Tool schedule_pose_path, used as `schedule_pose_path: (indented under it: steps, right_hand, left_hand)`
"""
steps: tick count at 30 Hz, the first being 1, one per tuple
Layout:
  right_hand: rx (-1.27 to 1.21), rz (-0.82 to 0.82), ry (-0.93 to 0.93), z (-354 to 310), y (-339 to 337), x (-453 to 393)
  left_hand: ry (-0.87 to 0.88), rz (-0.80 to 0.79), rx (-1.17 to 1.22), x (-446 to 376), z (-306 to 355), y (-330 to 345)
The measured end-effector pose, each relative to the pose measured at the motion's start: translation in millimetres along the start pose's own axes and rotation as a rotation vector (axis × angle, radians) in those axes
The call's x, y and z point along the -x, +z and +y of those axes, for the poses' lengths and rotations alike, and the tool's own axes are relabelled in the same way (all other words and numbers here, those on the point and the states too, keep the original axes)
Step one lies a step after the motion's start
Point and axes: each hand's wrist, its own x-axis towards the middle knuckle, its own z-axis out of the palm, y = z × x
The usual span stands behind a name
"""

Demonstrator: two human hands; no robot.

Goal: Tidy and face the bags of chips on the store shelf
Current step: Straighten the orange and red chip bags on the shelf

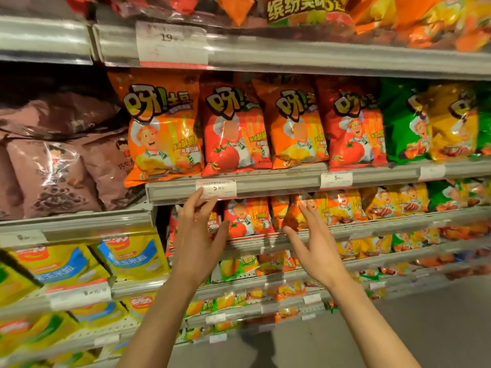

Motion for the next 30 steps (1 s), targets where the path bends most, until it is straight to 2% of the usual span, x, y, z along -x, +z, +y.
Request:
schedule_pose_path:
  steps: [6, 12, 16, 20, 25, 30]
  right_hand:
    - [-0.079, 0.070, 0.042, 72, -54, -12]
    - [-0.102, 0.084, 0.120, 174, -136, -52]
    - [0.010, 0.092, -0.009, 205, -180, -78]
    - [0.133, 0.186, -0.262, 218, -196, -104]
    - [0.172, 0.190, -0.493, 191, -182, -123]
    - [0.137, 0.197, -0.636, 157, -144, -133]
  left_hand:
    - [-0.111, 0.169, 0.006, 7, 49, 50]
    - [-0.234, 0.151, -0.092, -3, 110, 104]
    - [-0.138, 0.098, -0.200, -22, 147, 121]
    - [-0.005, 0.026, -0.300, -46, 166, 135]
    - [0.175, -0.080, -0.402, -78, 164, 147]
    - [0.267, -0.144, -0.418, -102, 152, 150]
